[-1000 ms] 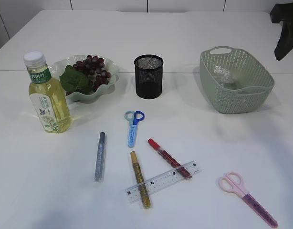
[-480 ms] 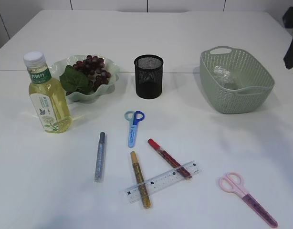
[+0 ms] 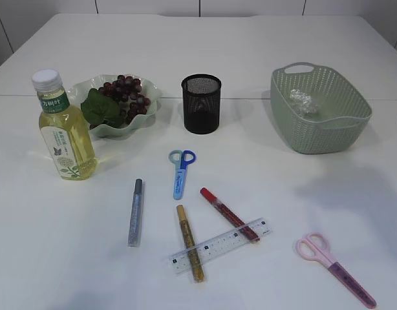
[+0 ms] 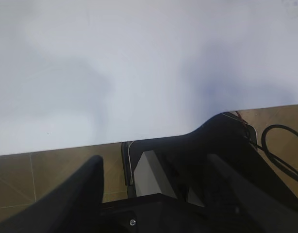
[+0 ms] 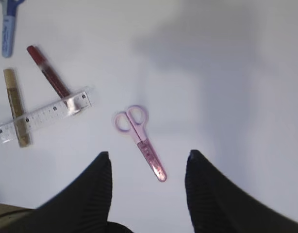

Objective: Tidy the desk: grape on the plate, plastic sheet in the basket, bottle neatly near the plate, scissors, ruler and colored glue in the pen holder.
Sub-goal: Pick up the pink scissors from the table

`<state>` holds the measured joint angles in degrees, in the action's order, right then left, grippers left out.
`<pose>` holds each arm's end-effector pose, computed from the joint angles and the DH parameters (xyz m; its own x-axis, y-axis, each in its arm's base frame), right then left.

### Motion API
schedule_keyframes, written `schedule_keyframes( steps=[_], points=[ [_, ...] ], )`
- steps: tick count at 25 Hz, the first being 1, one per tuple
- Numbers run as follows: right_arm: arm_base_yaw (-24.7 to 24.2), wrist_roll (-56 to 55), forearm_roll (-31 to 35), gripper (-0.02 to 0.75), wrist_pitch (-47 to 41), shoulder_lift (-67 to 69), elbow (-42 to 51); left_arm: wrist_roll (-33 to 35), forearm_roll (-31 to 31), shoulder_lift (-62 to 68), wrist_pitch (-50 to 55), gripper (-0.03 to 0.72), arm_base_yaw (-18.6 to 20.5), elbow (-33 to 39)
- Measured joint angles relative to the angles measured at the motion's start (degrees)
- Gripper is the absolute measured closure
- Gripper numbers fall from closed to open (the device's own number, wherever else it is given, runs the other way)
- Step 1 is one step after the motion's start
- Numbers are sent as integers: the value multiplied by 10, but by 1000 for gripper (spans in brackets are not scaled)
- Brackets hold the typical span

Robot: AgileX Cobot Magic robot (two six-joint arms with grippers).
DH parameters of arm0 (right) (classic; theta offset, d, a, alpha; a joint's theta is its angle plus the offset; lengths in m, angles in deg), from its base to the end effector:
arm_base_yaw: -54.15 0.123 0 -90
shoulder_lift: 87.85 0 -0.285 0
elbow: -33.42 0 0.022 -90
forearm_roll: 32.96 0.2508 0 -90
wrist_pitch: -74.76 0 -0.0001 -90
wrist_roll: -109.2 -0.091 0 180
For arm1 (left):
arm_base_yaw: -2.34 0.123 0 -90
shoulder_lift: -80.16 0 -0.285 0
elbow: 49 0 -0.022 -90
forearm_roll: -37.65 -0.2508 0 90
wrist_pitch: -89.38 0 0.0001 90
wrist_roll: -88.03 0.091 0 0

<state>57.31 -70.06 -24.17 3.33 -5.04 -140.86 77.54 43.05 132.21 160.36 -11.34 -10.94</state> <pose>0.2444 0.0267 0.3497 -0.9400 -0.0159 -0.3409 -0.0705 0.9864 0.1484 0.1001 -0.0327 0.2835 -0.9538 0.0146 -0.3001 0.0627 0.9865 -0.1513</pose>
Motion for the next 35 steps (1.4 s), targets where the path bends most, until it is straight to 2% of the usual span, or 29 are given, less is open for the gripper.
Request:
schedule_keyframes(
  steps=[4, 9, 12, 25, 35],
  points=[
    [19, 35, 1, 339, 0, -17, 51, 0, 0, 0, 0, 227, 0, 0],
    [85, 93, -10, 339, 2, -21, 116, 0, 1, 0, 1, 230, 0, 0],
    [105, 104, -9, 339, 2, -21, 141, 1, 1, 0, 1, 230, 0, 0],
    [108, 107, -16, 339, 6, -18, 144, 2, 1, 0, 1, 230, 0, 0],
    [108, 57, -27, 339, 11, 77, 144, 20, 1, 0, 1, 232, 0, 0]
  ],
)
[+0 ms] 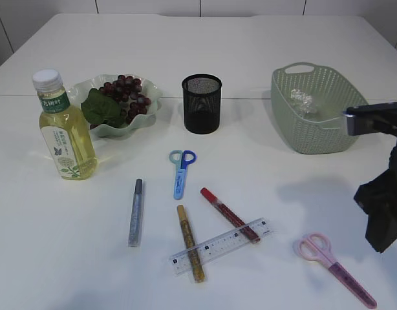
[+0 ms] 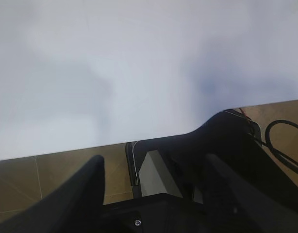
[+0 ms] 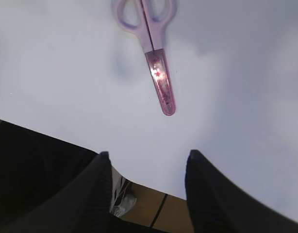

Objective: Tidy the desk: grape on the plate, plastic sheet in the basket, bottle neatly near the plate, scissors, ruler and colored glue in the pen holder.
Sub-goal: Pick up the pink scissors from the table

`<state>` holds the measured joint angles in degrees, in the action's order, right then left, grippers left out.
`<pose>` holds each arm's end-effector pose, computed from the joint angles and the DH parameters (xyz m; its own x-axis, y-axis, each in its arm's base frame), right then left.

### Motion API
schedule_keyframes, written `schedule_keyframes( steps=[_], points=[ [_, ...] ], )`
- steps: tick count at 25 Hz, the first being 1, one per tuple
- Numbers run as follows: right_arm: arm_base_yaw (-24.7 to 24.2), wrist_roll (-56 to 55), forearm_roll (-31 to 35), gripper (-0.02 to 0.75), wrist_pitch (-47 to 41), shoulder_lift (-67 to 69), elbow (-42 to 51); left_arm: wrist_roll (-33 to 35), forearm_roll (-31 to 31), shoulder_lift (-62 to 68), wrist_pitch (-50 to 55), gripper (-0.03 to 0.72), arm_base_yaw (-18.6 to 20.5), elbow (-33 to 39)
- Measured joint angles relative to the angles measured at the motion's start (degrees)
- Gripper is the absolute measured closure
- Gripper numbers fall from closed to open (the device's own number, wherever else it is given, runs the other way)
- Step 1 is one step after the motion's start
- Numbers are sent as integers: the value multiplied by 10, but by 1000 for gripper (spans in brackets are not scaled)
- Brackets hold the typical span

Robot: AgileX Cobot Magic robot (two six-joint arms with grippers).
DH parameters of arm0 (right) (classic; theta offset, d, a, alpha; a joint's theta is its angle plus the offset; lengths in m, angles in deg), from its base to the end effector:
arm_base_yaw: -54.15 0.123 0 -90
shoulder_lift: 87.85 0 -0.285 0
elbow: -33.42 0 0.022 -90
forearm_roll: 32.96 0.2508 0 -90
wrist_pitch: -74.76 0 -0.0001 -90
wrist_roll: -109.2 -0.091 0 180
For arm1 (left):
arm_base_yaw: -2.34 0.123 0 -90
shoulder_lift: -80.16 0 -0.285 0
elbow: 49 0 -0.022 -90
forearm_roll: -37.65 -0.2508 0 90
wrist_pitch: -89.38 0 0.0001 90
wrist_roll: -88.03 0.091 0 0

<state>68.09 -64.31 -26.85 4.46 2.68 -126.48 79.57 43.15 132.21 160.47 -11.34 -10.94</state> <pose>0.2343 0.0676 0.2497 -0.9492 -0.3147 0.0066 -0.3124 0.9446 0.1010 0.0999 -0.0328 0.2835 -0.9517 0.0493 -0.3032 0.0963 0.9852 -0.1420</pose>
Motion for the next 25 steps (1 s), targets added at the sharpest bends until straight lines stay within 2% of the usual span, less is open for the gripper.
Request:
schedule_keyframes(
  steps=[4, 11, 17, 25],
  points=[
    [5, -7, 4, 339, 16, 48, 0, 0, 0, 0, 0, 232, 0, 0],
    [12, 78, 16, 339, 95, 102, 0, 0, 3, 0, 0, 234, 0, 0],
    [12, 88, 9, 338, 100, 130, 0, 0, 5, 0, 0, 241, 0, 0],
    [12, 89, 4, 298, 124, 131, 1, 0, 5, 0, 0, 249, 0, 0]
  ],
)
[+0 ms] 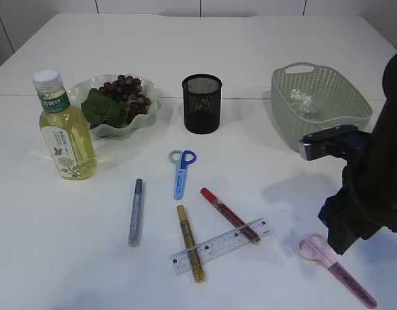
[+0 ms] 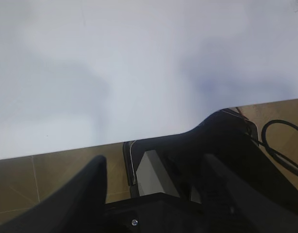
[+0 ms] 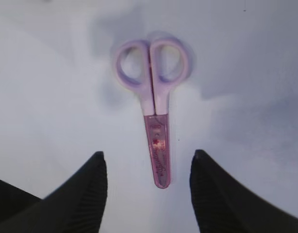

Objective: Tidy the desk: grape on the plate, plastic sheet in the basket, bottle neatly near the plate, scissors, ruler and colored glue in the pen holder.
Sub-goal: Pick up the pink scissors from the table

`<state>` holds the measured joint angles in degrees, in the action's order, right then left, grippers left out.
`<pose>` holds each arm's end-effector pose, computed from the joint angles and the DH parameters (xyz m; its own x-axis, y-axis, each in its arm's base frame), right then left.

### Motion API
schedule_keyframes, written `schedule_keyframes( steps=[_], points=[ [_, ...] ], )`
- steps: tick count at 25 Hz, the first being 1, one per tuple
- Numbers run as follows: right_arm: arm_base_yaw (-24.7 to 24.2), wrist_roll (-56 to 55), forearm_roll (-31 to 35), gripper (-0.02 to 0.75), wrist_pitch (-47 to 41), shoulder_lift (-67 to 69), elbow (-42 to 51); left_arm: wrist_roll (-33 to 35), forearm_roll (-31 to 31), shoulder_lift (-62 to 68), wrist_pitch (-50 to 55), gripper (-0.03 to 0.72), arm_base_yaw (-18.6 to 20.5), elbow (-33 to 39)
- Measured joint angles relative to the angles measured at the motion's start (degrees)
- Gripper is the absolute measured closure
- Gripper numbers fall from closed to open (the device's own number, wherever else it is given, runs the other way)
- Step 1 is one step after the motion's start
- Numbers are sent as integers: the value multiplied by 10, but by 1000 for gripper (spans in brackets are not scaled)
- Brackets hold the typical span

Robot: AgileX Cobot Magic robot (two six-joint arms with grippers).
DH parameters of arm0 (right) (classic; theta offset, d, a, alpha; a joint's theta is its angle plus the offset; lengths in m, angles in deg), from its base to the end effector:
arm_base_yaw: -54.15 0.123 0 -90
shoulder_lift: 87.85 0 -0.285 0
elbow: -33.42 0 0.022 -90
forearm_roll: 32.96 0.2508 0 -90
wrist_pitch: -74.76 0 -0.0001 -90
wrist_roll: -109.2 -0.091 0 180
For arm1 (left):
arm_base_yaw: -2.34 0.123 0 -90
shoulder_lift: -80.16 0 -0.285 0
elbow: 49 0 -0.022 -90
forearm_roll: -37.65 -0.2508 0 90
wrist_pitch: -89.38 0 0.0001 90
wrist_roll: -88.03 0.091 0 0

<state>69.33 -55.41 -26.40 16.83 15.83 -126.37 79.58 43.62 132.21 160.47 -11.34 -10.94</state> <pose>0.2729 0.0832 0.1878 -0.8908 -0.4543 0.0082 -0.4513 0.8867 0.1006 0.0997 -0.0335 0.2835 -0.9522 0.0470 -0.3017 0.0961 0.9840 -0.1500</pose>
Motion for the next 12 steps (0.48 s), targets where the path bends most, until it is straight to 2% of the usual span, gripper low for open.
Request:
schedule_keyframes(
  steps=[6, 12],
  points=[
    [0, 0, -1, 298, 31, 0, 39, 13, 0, 0, 0, 251, 0, 0],
    [0, 1, -8, 298, 46, 0, 41, 14, -1, 0, 0, 251, 0, 0]
  ],
)
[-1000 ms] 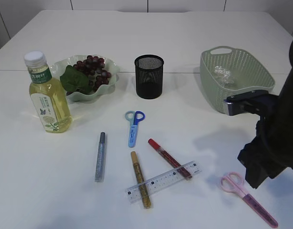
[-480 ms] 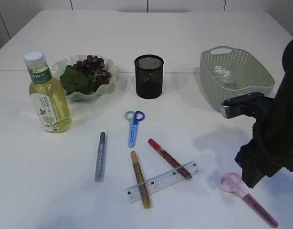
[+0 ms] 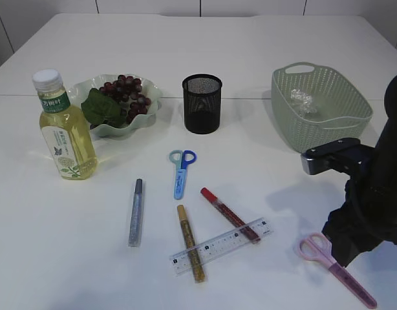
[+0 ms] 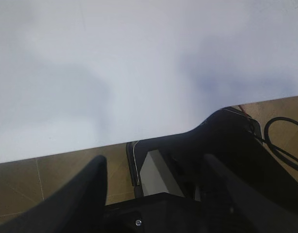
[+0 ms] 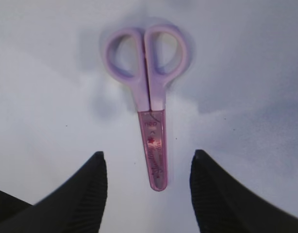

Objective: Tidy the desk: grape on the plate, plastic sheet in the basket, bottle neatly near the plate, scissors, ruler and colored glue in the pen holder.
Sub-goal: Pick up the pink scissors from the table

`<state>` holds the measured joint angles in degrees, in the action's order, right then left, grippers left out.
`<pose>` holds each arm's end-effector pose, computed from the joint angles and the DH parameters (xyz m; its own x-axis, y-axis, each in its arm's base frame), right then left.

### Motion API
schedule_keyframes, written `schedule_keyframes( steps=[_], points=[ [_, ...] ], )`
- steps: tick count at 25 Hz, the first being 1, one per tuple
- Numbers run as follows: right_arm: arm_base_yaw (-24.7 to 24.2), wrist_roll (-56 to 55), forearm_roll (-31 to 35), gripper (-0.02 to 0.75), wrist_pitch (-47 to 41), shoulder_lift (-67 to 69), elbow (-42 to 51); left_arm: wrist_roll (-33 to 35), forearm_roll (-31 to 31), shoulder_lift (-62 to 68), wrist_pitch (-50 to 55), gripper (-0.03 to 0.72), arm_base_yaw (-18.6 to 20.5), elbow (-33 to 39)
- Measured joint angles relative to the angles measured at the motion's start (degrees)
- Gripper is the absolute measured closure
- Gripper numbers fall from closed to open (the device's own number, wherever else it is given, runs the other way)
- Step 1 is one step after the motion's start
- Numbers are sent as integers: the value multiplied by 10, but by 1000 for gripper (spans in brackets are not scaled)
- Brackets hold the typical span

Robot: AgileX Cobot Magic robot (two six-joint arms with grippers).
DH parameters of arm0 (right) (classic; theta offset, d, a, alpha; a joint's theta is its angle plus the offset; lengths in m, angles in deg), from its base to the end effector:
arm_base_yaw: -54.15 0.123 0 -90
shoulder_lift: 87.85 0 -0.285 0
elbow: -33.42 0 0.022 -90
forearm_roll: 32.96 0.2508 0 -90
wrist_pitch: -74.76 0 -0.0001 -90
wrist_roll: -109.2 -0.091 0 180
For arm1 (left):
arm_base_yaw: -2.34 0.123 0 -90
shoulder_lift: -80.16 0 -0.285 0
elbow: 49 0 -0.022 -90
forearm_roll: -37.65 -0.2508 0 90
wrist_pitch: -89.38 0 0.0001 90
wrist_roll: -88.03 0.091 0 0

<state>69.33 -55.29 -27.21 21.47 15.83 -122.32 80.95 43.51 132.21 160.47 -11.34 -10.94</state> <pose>0.2653 0.0796 0.1724 -0.8894 -0.4572 0.0018 -0.4555 0.8864 0.0825 0.0998 -0.0333 0.2835 -0.9495 0.0711 -0.3055 0.1189 0.9829 -0.1408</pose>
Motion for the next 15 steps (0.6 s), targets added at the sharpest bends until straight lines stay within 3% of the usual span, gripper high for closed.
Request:
schedule_keyframes(
  steps=[15],
  points=[
    [0, -26, 4, 298, 16, 47, 0, 1, -9, 0, 0, 253, 0, 0]
  ],
)
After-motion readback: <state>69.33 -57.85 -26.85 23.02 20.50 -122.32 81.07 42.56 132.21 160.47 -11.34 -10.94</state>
